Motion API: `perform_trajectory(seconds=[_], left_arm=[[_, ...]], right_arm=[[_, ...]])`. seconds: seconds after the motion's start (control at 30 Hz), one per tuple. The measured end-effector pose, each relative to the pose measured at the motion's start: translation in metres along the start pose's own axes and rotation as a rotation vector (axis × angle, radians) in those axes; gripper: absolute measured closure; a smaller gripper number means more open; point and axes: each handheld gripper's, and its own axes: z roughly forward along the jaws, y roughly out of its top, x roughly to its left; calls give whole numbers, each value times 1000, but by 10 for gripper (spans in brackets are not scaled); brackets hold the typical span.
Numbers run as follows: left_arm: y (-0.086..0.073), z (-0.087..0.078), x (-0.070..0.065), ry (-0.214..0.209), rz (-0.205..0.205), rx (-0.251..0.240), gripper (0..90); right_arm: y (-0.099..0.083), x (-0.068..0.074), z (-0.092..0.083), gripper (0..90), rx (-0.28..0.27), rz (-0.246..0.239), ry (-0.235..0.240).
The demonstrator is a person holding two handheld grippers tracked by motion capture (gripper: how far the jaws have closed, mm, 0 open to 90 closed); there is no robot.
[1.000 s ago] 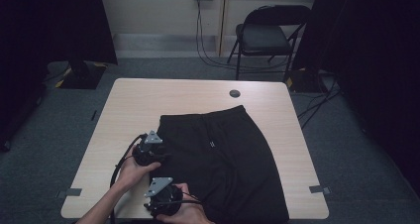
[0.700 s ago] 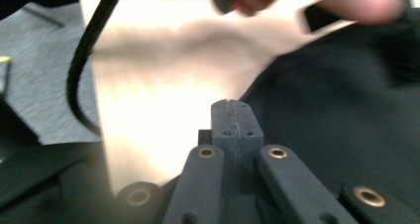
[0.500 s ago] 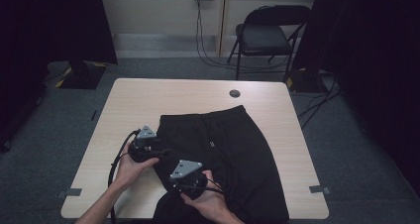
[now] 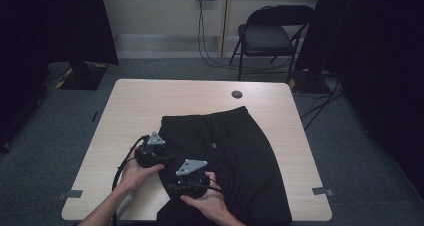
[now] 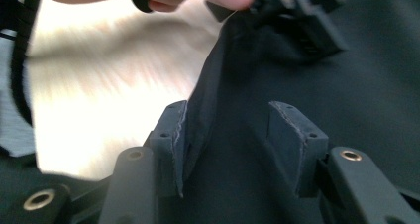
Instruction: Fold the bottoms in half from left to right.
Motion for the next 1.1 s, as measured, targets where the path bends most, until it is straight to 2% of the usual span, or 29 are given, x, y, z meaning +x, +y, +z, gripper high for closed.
perform_trajectory(seconds=[0.07,0.13,0.17,0.2,0.23,0.27,0.3,0.33,0.37,0.4,0.47,0.57,0.6,0.67,0.73,0.83,0.87,1.0,1.1], left_arm=[[0,0,0,-1,1,-2,448],[0,0,1,-4,3,-3,449],[0,0,1,-6,2,-2,449],[1,0,2,-7,2,7,456],[2,-2,4,1,0,12,466],[3,-5,7,-8,-18,-8,465],[5,-10,11,-1,-21,-39,461],[7,-15,15,17,-43,-67,452],[10,-25,25,76,-40,-85,427],[10,-25,25,76,-40,-85,419],[9,-29,36,88,-84,-99,412],[4,-25,47,93,-111,-82,397],[3,-21,49,105,-106,-68,398],[1,-13,54,73,-129,-53,401],[2,-8,55,70,-145,-67,401],[2,-1,54,91,-121,-31,397],[2,4,54,102,-134,-17,370],[3,7,53,107,-145,-28,335],[4,10,50,114,-144,-38,368]], right_arm=[[1,3,4,500,-11,3,50],[2,11,8,524,13,-42,28],[3,14,10,582,17,-54,34],[3,17,12,681,23,-71,42],[3,20,13,730,25,-93,36],[3,21,14,798,32,-109,27],[2,22,15,845,32,-120,29],[2,22,16,870,40,-124,30],[1,22,17,885,46,-130,18],[1,22,17,885,46,-130,18],[1,22,18,888,43,-132,15],[0,22,19,888,37,-121,19],[0,22,19,888,35,-115,20],[0,22,19,888,35,-116,23],[-1,23,19,888,29,-117,14],[-2,23,19,888,20,-118,14],[-3,22,19,888,16,-108,20],[-3,23,19,888,16,-123,10],[-3,23,19,888,13,-118,16]])
